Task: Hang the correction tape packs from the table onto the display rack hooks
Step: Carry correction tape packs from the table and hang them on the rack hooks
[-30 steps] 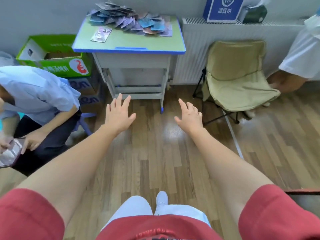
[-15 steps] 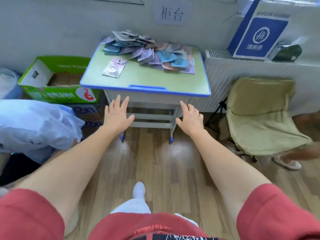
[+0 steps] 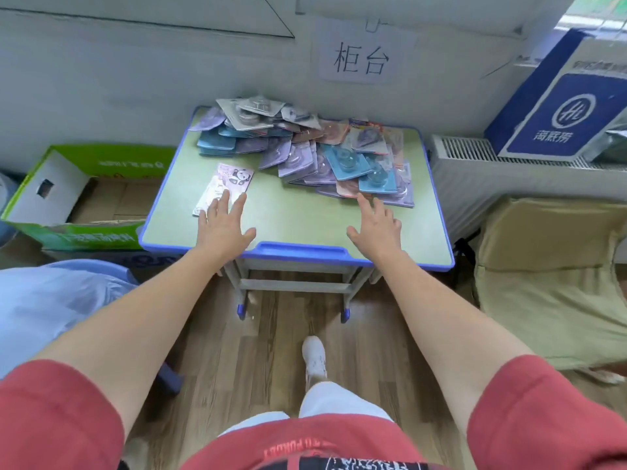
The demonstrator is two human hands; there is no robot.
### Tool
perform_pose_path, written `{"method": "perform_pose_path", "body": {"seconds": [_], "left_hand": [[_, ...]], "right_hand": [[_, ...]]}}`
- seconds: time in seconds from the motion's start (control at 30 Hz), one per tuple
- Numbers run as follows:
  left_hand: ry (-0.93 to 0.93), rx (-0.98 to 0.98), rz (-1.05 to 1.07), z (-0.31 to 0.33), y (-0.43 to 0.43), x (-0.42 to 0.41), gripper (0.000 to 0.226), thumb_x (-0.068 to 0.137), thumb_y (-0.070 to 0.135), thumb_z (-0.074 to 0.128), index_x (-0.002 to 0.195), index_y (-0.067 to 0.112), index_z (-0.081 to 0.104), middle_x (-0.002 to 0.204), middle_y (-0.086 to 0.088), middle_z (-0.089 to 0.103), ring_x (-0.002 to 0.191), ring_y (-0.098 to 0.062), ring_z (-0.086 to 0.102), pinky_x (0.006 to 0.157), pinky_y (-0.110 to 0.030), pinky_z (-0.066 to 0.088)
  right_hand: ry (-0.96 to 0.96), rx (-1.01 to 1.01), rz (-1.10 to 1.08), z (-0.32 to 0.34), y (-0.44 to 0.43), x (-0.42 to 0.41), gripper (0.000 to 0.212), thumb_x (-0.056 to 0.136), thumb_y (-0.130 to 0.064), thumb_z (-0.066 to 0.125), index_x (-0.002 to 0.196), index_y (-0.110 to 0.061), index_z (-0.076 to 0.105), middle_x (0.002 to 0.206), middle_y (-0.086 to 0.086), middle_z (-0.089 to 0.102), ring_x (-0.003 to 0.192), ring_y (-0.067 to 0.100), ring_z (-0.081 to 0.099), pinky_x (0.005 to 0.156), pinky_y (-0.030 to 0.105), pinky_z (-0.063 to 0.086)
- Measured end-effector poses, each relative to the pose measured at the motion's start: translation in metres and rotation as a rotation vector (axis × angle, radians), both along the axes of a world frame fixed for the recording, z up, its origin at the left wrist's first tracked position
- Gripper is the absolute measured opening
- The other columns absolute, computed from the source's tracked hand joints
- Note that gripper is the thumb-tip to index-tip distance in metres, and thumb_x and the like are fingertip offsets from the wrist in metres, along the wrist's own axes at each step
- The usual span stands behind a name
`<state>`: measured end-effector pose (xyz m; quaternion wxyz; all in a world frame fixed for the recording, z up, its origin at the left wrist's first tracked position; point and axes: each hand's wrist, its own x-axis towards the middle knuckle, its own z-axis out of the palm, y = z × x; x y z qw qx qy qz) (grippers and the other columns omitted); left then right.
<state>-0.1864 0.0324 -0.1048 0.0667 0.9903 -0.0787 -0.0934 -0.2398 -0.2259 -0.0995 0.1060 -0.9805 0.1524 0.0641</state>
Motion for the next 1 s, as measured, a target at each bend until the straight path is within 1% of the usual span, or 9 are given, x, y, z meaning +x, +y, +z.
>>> {"method": "perform_pose_path", "body": {"seconds": [0.13,0.27,0.4,0.5,0.6,0.7,0.8,1.0], "left_hand": [[0.021,0.022,0.053,-0.010,-0.012,0.047,0.072,0.097,0.041,0.045,0.153,0.024,0.004,0.161,-0.009,-0.001,0.147,-0.030,0.005,0.118,-0.043,0.009],[0.033,-0.005,0.117,-0.015,-0.022,0.090,0.073,0.096,0.040,0.047,0.154,0.025,0.005,0.161,-0.008,-0.001,0.147,-0.028,0.004,0.116,-0.044,0.009],[0.121,-0.010,0.212,-0.029,-0.017,0.111,0.074,0.095,0.037,0.050,0.153,0.026,0.005,0.161,-0.008,-0.003,0.147,-0.030,0.001,0.116,-0.047,0.007],[0.194,-0.016,0.251,-0.040,-0.009,0.119,0.077,0.095,0.039,0.052,0.153,0.028,0.002,0.161,-0.007,-0.006,0.147,-0.031,-0.002,0.116,-0.049,0.007],[0.237,-0.048,0.247,-0.048,-0.001,0.126,0.079,0.094,0.039,0.053,0.153,0.029,0.002,0.161,-0.006,-0.009,0.147,-0.031,-0.004,0.117,-0.050,0.006],[0.257,-0.056,0.229,-0.055,0.001,0.129,0.077,0.094,0.040,0.052,0.153,0.033,0.004,0.161,-0.006,-0.008,0.147,-0.031,-0.004,0.117,-0.050,0.006],[0.213,-0.061,0.219,-0.059,0.001,0.128,0.069,0.096,0.040,0.049,0.153,0.032,0.010,0.161,-0.007,-0.004,0.147,-0.033,-0.001,0.117,-0.048,0.008],[0.117,-0.116,0.200,-0.063,-0.001,0.111,0.061,0.096,0.034,0.050,0.151,0.027,0.025,0.160,-0.011,0.007,0.145,-0.035,0.008,0.115,-0.045,0.013]], "right_hand": [[-0.005,-0.006,0.041,-0.006,-0.010,0.061,0.069,0.095,-0.036,0.050,0.153,-0.023,0.014,0.157,0.014,0.017,0.142,0.031,0.020,0.112,0.046,0.021],[0.008,-0.015,0.068,-0.010,-0.016,0.117,0.066,0.097,-0.037,0.045,0.153,-0.021,0.013,0.159,0.014,0.011,0.145,0.032,0.014,0.115,0.047,0.013],[0.021,-0.005,0.052,-0.019,-0.018,0.152,0.065,0.098,-0.040,0.044,0.153,-0.022,0.014,0.160,0.014,0.008,0.146,0.034,0.011,0.115,0.047,0.011],[0.058,-0.013,0.035,-0.027,-0.024,0.164,0.066,0.097,-0.043,0.045,0.153,-0.021,0.016,0.160,0.014,0.007,0.145,0.038,0.011,0.115,0.048,0.013],[0.089,-0.043,0.033,-0.033,-0.027,0.171,0.069,0.096,-0.045,0.047,0.153,-0.022,0.015,0.160,0.015,0.006,0.144,0.040,0.012,0.114,0.049,0.016],[0.095,-0.066,0.020,-0.035,-0.025,0.174,0.068,0.096,-0.045,0.047,0.152,-0.022,0.016,0.159,0.016,0.010,0.143,0.040,0.014,0.113,0.049,0.017],[0.076,-0.062,-0.019,-0.033,-0.021,0.171,0.069,0.094,-0.043,0.052,0.151,-0.021,0.020,0.157,0.017,0.013,0.141,0.041,0.017,0.113,0.049,0.018],[0.074,-0.060,-0.102,-0.031,-0.015,0.140,0.078,0.090,-0.045,0.059,0.151,-0.019,0.019,0.158,0.018,0.003,0.141,0.044,0.016,0.113,0.050,0.016]]}}
